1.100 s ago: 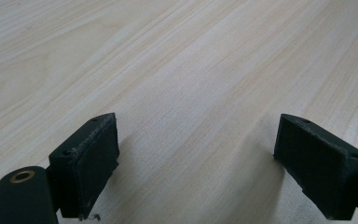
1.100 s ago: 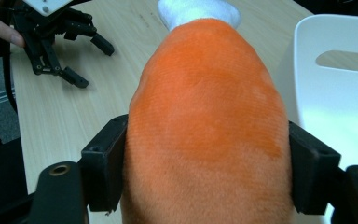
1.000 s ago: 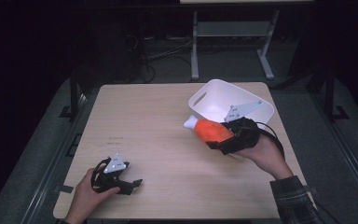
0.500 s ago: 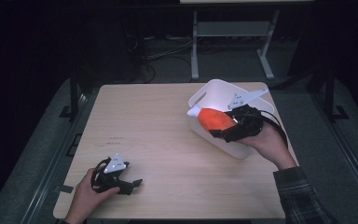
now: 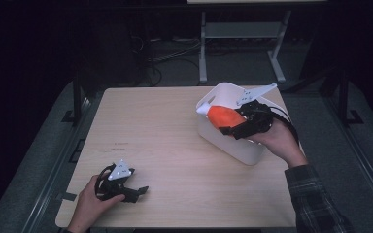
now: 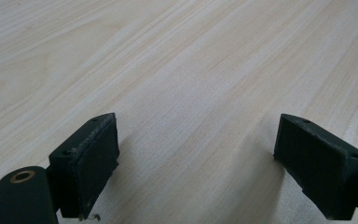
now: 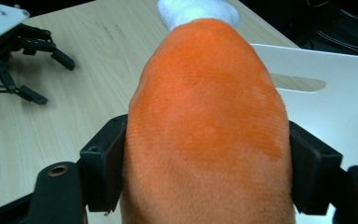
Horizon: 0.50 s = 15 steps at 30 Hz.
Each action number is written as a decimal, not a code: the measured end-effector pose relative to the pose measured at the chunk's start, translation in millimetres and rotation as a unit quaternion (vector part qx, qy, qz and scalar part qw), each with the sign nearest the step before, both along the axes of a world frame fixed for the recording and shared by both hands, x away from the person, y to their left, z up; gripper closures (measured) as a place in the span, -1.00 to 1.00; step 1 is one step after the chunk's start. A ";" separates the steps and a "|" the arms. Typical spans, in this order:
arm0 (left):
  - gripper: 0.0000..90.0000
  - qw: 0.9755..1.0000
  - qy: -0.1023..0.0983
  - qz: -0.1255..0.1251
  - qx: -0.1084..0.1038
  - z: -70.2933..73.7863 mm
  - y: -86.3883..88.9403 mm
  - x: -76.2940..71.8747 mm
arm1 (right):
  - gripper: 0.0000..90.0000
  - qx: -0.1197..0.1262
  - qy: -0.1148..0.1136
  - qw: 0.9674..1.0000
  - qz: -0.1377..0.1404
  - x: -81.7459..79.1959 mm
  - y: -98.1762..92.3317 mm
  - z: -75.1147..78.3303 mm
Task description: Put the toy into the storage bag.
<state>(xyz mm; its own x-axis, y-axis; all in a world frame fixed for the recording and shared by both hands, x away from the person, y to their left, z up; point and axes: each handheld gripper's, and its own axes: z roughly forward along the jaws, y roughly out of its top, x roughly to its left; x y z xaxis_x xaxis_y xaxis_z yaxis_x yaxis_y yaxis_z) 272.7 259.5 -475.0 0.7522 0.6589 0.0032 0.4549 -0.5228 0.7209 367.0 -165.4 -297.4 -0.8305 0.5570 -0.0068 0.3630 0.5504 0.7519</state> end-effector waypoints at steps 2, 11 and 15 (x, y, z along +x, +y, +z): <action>-0.71 1.000 0.000 0.000 0.000 0.0 0.0 0.0 | -0.43 -0.005 0.001 1.000 -0.003 3.3 -1.3 -1.0; -0.71 1.000 0.000 0.000 0.000 0.1 0.0 -0.1 | -0.44 -0.009 0.002 1.000 -0.018 20.5 -11.2 -6.3; -0.71 1.000 0.001 -0.001 0.001 0.2 0.1 -0.1 | -0.44 -0.010 0.005 1.000 -0.024 25.4 -13.3 -10.7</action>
<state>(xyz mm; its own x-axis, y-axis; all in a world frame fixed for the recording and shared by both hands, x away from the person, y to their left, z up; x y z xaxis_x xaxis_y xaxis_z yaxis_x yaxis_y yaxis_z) 272.6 259.6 -474.8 0.7529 0.6581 0.0026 0.4559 -0.5244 0.7191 392.4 -178.7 -308.0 -0.8026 0.5964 -0.0095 0.3976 0.5468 0.7368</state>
